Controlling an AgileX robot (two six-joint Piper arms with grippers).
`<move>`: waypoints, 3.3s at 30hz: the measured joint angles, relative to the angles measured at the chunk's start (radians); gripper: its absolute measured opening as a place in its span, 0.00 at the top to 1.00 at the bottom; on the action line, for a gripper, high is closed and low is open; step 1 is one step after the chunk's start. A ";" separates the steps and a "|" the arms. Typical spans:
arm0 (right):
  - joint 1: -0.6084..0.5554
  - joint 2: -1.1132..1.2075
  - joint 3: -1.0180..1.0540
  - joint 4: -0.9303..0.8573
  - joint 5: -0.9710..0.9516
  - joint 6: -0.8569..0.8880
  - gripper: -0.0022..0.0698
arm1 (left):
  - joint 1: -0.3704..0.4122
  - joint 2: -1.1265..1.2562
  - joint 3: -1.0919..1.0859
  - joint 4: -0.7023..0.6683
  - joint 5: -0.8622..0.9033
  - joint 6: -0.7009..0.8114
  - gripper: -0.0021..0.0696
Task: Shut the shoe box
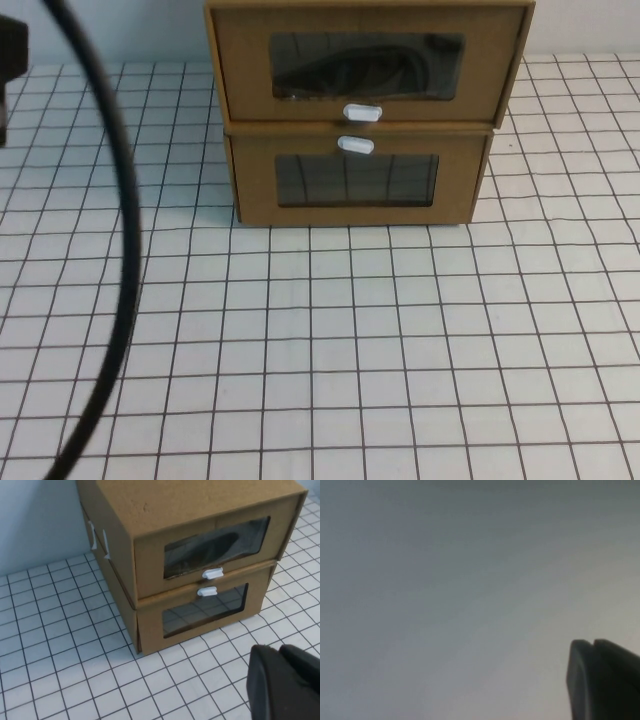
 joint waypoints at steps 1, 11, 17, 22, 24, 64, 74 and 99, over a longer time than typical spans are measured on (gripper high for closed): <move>0.000 0.012 -0.002 0.000 0.007 -0.014 0.99 | 0.000 -0.032 0.039 0.011 -0.021 -0.026 0.97; 0.000 0.073 -0.035 0.000 -0.332 -0.309 0.99 | -0.002 -0.328 0.516 0.069 -0.147 -0.277 0.97; 0.000 0.073 -0.159 0.000 -0.002 0.063 0.99 | -0.002 -0.422 0.721 0.105 -0.284 -0.441 0.97; 0.000 0.083 -0.252 -0.032 0.375 0.367 0.99 | -0.002 -0.426 0.735 0.130 -0.354 -0.459 0.97; 0.000 0.095 -0.265 -0.147 0.518 0.555 0.99 | -0.002 -0.426 0.735 0.133 -0.358 -0.461 0.97; 0.005 -0.391 0.602 -2.700 0.711 3.244 0.99 | -0.002 -0.539 0.735 0.160 -0.241 -0.415 0.97; 0.005 -0.416 0.674 -2.689 0.762 3.249 0.99 | -0.002 -0.539 0.735 0.172 -0.241 -0.413 0.97; 0.005 -0.416 0.678 -2.675 0.767 3.249 0.99 | -0.002 -0.539 0.737 0.178 -0.238 -0.413 0.97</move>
